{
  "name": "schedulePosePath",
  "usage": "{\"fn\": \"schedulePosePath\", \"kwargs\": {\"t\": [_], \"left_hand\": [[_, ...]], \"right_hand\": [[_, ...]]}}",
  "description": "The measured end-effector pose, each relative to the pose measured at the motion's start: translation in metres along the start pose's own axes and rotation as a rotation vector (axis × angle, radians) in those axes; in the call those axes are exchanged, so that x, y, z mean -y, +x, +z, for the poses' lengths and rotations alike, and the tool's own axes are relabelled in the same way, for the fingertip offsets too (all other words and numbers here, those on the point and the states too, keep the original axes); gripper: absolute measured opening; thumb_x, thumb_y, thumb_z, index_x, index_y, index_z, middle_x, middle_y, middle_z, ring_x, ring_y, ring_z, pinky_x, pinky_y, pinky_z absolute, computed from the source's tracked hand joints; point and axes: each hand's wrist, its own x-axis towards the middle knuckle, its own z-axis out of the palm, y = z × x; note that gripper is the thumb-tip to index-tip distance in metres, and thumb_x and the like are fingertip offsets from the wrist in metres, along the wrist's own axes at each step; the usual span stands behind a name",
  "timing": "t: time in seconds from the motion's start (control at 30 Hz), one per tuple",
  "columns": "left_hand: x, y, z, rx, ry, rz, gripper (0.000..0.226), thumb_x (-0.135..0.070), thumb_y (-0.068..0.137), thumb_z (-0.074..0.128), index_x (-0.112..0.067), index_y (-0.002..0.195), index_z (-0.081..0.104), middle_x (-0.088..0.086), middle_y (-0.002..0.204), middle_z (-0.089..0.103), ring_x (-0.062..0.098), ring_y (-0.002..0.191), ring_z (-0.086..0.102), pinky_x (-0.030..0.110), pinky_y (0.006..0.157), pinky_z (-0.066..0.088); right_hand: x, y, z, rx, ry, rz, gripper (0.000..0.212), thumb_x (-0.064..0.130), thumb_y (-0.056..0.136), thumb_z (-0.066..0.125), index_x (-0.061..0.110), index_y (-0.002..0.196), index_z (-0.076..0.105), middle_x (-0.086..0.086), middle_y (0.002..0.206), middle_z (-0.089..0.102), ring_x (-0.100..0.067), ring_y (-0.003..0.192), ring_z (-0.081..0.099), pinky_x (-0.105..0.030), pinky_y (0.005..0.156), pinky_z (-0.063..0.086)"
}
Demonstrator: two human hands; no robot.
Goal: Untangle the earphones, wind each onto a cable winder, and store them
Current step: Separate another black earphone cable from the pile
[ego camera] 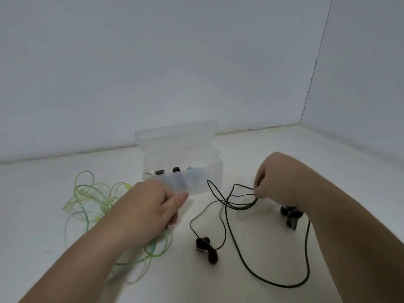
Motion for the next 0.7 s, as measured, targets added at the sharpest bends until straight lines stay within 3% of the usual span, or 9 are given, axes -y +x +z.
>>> {"fn": "schedulePosePath", "kwargs": {"t": [0.13, 0.23, 0.33, 0.43, 0.53, 0.63, 0.7], "left_hand": [[0.004, 0.004, -0.001, -0.080, -0.019, -0.013, 0.050, -0.045, 0.097, 0.051, -0.016, 0.058, 0.063, -0.008, 0.056, 0.067, 0.014, 0.050, 0.061, 0.028, 0.057, 0.048], [0.005, 0.005, 0.000, -0.128, -0.066, -0.006, 0.045, -0.042, 0.095, 0.057, -0.017, 0.059, 0.062, -0.008, 0.059, 0.068, 0.012, 0.048, 0.059, 0.026, 0.052, 0.045], [0.005, 0.005, 0.001, -0.168, -0.070, -0.002, 0.042, -0.042, 0.093, 0.060, -0.016, 0.060, 0.061, -0.007, 0.060, 0.068, 0.013, 0.049, 0.059, 0.026, 0.051, 0.044], [0.004, 0.005, 0.002, -0.194, -0.074, 0.026, 0.040, -0.042, 0.092, 0.061, -0.016, 0.061, 0.061, -0.008, 0.059, 0.067, 0.009, 0.047, 0.054, 0.024, 0.049, 0.042], [0.004, 0.005, 0.002, -0.217, -0.084, 0.037, 0.039, -0.042, 0.091, 0.061, -0.015, 0.063, 0.062, -0.006, 0.060, 0.067, 0.005, 0.045, 0.050, 0.021, 0.047, 0.038], [0.005, 0.006, 0.003, -0.235, -0.103, 0.045, 0.038, -0.041, 0.091, 0.062, -0.015, 0.062, 0.061, -0.006, 0.059, 0.066, 0.005, 0.044, 0.048, 0.017, 0.045, 0.035], [0.005, 0.006, 0.003, -0.252, -0.121, 0.056, 0.037, -0.039, 0.090, 0.063, -0.015, 0.062, 0.061, -0.005, 0.057, 0.064, 0.006, 0.043, 0.046, 0.017, 0.045, 0.033]], "right_hand": [[-0.002, -0.005, -0.001, 0.100, -0.114, 0.015, 0.029, 0.010, 0.067, 0.068, 0.001, 0.095, 0.070, -0.007, 0.069, 0.060, -0.020, 0.062, 0.049, -0.027, 0.059, 0.042], [0.000, -0.011, -0.006, 0.175, -0.180, -0.028, 0.037, 0.010, 0.068, 0.072, 0.005, 0.105, 0.071, -0.012, 0.097, 0.073, -0.021, 0.073, 0.061, -0.026, 0.062, 0.045], [0.005, -0.016, -0.004, 0.229, -0.232, -0.076, 0.041, 0.004, 0.072, 0.075, 0.018, 0.110, 0.067, 0.001, 0.092, 0.062, -0.023, 0.087, 0.065, -0.024, 0.060, 0.049], [0.007, -0.016, 0.000, 0.186, -0.206, -0.095, 0.047, 0.003, 0.073, 0.074, 0.025, 0.113, 0.065, 0.006, 0.094, 0.058, -0.019, 0.089, 0.063, -0.031, 0.074, 0.056], [0.007, -0.011, 0.005, 0.152, -0.187, -0.173, 0.050, 0.002, 0.073, 0.072, 0.030, 0.114, 0.063, 0.014, 0.092, 0.056, -0.013, 0.091, 0.059, -0.027, 0.078, 0.052], [0.006, -0.009, 0.010, 0.167, -0.221, -0.137, 0.045, 0.004, 0.071, 0.076, 0.024, 0.109, 0.065, 0.006, 0.103, 0.064, -0.019, 0.096, 0.064, -0.034, 0.086, 0.056], [0.002, -0.006, 0.012, 0.123, -0.212, -0.132, 0.037, 0.006, 0.073, 0.074, 0.019, 0.107, 0.068, 0.003, 0.099, 0.067, -0.019, 0.093, 0.066, -0.033, 0.081, 0.057]]}}
